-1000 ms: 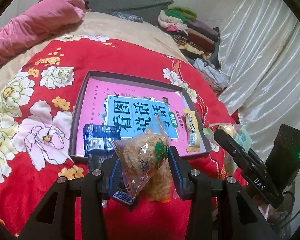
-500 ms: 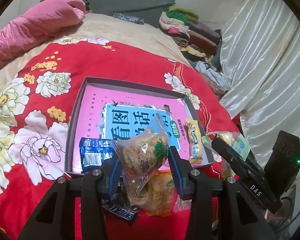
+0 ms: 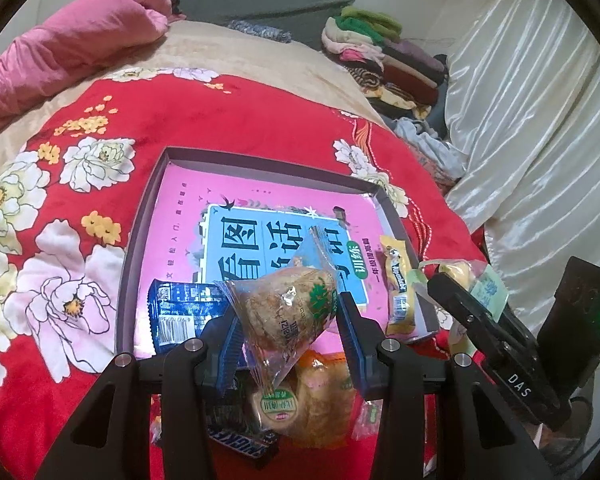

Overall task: Organize snacks
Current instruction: 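Carry the green packet with right tool while left tool carries cracker bag over tray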

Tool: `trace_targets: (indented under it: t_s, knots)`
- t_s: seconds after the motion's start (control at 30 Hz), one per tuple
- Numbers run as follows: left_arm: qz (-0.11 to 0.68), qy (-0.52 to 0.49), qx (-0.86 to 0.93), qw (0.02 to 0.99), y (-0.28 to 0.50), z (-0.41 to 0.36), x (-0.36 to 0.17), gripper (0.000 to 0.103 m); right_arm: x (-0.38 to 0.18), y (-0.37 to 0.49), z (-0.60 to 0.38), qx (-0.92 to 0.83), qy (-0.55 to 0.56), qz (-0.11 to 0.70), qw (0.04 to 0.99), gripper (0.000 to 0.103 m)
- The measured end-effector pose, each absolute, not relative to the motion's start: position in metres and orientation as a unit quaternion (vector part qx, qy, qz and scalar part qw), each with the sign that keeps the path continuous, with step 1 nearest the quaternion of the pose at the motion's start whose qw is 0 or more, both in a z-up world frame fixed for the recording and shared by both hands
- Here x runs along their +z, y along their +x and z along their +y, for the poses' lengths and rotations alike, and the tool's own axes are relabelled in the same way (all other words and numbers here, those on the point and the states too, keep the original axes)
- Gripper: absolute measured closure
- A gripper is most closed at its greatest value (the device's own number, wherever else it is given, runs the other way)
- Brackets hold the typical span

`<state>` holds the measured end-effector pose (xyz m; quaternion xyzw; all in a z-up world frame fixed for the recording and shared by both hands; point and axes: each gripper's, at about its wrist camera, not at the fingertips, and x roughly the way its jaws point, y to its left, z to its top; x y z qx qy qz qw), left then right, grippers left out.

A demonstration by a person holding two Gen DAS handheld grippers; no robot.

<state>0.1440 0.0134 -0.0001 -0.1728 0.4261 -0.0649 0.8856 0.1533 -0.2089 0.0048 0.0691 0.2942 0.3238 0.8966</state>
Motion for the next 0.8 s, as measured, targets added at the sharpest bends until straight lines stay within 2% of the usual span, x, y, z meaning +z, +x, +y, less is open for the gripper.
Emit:
trace_targets:
  t_s: [0.8]
  knots:
    - [0.443,-0.167,-0.074,0.878,0.176,0.001,-0.016,0.057,0.000,0.163,-0.204,0.320,0.061,0.303,0.896,0.070]
